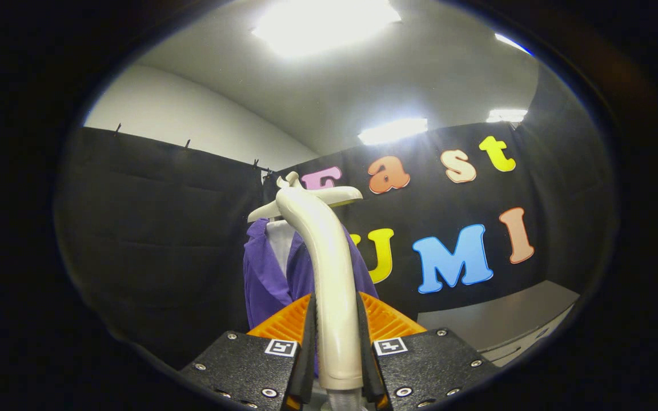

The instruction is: Iron the clothes twice with a garment steamer, once on the left side and once on the right side.

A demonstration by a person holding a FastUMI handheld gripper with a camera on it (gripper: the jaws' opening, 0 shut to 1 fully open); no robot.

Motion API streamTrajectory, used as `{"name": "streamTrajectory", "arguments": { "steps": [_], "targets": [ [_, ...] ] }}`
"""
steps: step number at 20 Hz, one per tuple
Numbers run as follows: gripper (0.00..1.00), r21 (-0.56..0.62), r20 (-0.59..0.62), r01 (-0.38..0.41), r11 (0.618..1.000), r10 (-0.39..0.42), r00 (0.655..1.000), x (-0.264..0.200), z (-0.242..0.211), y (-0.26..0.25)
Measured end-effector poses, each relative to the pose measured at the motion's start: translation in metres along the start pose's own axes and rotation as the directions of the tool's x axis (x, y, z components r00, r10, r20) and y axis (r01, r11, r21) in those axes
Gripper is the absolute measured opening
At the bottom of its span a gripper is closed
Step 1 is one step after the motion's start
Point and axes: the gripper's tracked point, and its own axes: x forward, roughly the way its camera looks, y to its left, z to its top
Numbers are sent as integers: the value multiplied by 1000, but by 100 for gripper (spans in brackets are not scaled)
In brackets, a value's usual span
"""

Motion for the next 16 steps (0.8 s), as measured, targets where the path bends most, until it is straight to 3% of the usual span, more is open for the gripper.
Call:
{"name": "streamTrajectory", "arguments": {
  "steps": [6, 16],
  "targets": [
    [34, -96, 7, 12, 995, -11, 1000, 51, -2, 20],
    [34, -255, 17, 119, 960, -119, 993, 105, -35, 18]
  ]
}}
